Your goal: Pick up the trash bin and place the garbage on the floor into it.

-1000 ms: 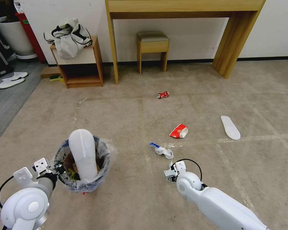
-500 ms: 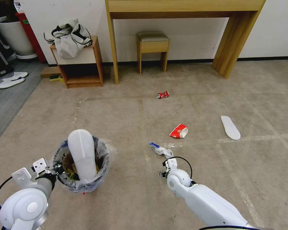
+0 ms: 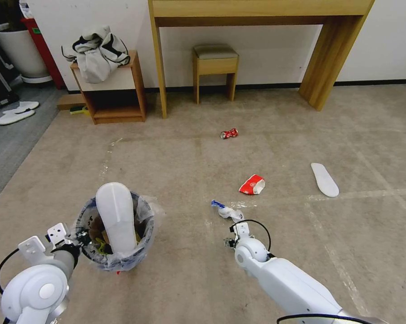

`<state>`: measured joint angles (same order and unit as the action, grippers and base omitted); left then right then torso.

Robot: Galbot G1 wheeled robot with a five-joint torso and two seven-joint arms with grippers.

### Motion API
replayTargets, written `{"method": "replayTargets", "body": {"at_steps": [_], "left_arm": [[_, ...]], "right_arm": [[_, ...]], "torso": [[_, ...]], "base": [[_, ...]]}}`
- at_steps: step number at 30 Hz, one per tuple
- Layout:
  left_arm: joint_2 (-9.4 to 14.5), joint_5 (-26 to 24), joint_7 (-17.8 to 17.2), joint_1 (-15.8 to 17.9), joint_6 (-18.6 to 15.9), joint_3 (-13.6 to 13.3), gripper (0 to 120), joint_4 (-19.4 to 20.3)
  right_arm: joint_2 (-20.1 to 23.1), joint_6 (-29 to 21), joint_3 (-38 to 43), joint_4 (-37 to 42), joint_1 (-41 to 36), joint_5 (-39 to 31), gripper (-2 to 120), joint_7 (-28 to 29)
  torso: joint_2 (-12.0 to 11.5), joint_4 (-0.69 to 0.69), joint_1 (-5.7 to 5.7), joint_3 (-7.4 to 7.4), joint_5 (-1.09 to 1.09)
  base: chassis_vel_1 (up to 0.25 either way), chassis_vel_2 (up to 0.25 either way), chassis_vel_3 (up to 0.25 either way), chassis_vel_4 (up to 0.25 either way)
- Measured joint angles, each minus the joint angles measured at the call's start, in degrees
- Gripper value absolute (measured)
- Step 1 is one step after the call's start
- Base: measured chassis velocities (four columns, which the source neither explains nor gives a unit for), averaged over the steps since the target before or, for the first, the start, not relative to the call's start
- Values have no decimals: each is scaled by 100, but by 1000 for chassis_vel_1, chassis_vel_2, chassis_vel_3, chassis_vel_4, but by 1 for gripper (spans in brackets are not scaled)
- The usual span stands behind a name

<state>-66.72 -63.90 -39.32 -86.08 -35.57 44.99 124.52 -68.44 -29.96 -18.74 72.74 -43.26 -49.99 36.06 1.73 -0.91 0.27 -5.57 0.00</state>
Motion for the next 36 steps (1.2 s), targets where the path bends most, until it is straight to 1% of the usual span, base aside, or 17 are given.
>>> {"method": "replayTargets", "body": {"at_steps": [1, 6, 7, 12, 15, 16, 17, 18, 20, 21, 22, 24, 25, 26, 28, 30, 36], "left_arm": [[2, 0, 0, -3, 1, 1, 0, 0], [4, 1, 0, -6, 2, -1, 0, 0], [7, 0, 0, -5, 2, -5, 0, -1], [18, 1, 0, -1, 2, -11, 0, -2], [18, 0, 0, -1, 3, -23, 0, -2], [18, 0, 0, -1, 3, -29, 0, -6], [19, 0, 0, 3, 3, -33, 0, -19], [19, 0, 0, 3, 3, -33, 0, -19], [20, 1, 0, 17, 2, -37, 0, -34], [20, 1, 0, 17, 2, -37, 0, -34], [20, 1, 0, 23, 3, -43, 0, -36], [17, 1, 0, 29, 3, -53, 0, -39], [17, 1, 0, 29, 3, -53, 0, -39], [14, 1, 0, 35, 3, -57, 0, -43], [13, 2, 0, 37, 3, -58, 0, -47], [13, 3, 0, 37, 3, -59, 0, -51], [16, 4, 0, 41, 3, -59, 0, -52]], "right_arm": [[-11, 15, 2, -40, 0, 27, 73, -5], [-32, 73, 6, -183, 0, 141, 67, -41], [-48, 102, 6, -255, 9, 192, 63, -59], [-54, 157, 16, -357, 22, 270, 61, -94], [-53, 195, 19, -398, 9, 309, 56, -111], [-53, 211, 22, -407, -4, 320, 52, -116], [-48, 222, 29, -408, -19, 328, 45, -119], [-48, 222, 29, -408, -19, 328, 45, -119], [-32, 233, 34, -404, -37, 332, 36, -120], [-32, 233, 34, -404, -37, 332, 36, -120], [-18, 239, 34, -395, -47, 332, 29, -122], [2, 252, 37, -378, -64, 335, 20, -126], [2, 252, 37, -378, -64, 335, 20, -126], [13, 270, 37, -372, -78, 345, 13, -134], [23, 289, 41, -367, -91, 355, 10, -137], [51, 305, 58, -333, -120, 358, 0, -140], [293, 372, 125, -63, -204, 349, 0, -145]], "torso": [[0, 0, 0, 0, 0], [0, -1, 0, 0, 0], [-1, -1, 0, 0, 0], [0, 0, 0, 0, 0], [0, -1, 0, 0, 0], [0, -1, 0, 0, 0], [0, -1, 0, 0, 0], [0, -1, 0, 0, 0], [0, -1, 0, 0, 0], [0, -1, 0, 0, 0], [0, -1, 0, 0, 0], [0, -1, 0, 0, -1], [0, -1, 0, 0, -1], [0, -1, 0, 0, 0], [0, -1, 0, 0, 0], [0, -1, 0, 0, 0], [0, 0, 0, 0, 0]], "base": [[0, 0, 0, 0], [0, 0, 0, 0], [0, 0, 0, 0], [0, 0, 0, 0], [0, 0, 0, 0], [0, 0, 0, 0], [0, 0, 0, 0], [0, 0, 0, 0], [0, 0, 0, 0], [0, 0, 0, 0], [0, 0, 0, 0], [0, 0, 0, 0], [0, 0, 0, 0], [0, 0, 0, 0], [0, 0, 0, 0], [0, 0, 0, 0], [0, 0, 0, 0]]}}
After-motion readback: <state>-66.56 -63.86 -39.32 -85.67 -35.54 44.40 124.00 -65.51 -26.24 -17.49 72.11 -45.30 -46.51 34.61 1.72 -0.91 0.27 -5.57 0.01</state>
